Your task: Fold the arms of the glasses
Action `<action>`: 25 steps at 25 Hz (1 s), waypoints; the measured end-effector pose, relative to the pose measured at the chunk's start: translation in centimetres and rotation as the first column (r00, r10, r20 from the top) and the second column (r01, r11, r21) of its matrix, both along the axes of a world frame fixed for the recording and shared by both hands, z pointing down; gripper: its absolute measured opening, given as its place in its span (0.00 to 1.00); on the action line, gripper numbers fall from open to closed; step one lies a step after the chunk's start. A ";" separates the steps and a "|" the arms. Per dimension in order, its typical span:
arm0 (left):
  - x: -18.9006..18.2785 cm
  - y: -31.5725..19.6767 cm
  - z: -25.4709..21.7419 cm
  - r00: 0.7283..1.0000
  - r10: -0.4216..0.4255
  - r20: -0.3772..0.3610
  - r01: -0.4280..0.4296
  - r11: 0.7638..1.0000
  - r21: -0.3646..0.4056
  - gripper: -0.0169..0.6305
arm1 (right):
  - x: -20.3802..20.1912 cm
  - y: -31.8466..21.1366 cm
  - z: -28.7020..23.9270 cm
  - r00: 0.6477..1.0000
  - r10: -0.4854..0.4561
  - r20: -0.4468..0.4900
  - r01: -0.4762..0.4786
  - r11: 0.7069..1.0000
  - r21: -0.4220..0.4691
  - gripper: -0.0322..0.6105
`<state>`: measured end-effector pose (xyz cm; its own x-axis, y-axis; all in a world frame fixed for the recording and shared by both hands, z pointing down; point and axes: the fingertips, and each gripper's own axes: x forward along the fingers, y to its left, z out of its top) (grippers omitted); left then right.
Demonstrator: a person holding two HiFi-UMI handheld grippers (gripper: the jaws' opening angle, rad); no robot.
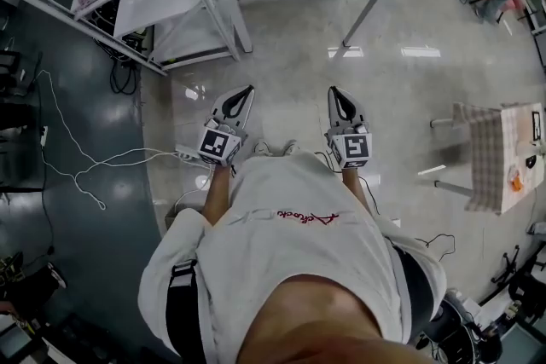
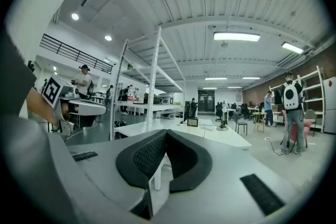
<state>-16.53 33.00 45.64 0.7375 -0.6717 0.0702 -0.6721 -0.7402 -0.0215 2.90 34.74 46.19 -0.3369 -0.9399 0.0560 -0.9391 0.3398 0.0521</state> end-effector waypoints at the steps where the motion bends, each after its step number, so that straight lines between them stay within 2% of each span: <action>1: 0.2 0.1 -0.1 1.000 -0.004 -0.002 0.004 1.000 0.000 0.05 | 0.1 0.0 0.1 1.000 -0.007 -0.001 0.007 1.000 -0.003 0.04; 16: 3.3 0.5 1.3 1.000 0.012 -0.002 -0.012 1.000 -0.022 0.05 | 2.0 0.6 1.8 0.999 -0.034 0.012 0.034 0.999 -0.040 0.04; 25: 5.2 -2.0 1.9 1.000 0.014 0.001 -0.014 0.999 -0.031 0.05 | 3.6 -1.6 3.1 0.999 -0.042 0.013 0.043 0.997 -0.062 0.04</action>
